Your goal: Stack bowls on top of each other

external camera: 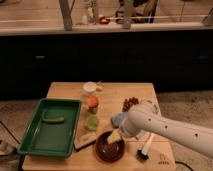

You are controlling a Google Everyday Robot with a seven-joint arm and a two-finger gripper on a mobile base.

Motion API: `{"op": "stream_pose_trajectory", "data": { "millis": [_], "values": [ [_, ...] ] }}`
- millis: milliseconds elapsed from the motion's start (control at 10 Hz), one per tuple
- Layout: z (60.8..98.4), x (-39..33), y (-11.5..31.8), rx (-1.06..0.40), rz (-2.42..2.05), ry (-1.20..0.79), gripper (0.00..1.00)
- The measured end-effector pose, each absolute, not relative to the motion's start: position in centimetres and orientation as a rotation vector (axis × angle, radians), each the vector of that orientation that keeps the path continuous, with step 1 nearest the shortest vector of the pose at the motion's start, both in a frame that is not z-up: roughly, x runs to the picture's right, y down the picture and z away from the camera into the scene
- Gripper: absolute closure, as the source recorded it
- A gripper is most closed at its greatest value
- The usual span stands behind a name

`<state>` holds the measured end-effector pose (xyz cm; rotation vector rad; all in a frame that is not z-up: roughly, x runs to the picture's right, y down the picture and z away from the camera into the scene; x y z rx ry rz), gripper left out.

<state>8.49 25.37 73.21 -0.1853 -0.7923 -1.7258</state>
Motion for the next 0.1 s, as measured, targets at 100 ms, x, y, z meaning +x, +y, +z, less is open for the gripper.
{"op": "stream_pose_trajectory", "data": {
  "millis": [100],
  "values": [
    [73.21, 8.49, 25.36, -0.185, -1.725, -0.792, 0.2]
  ]
}}
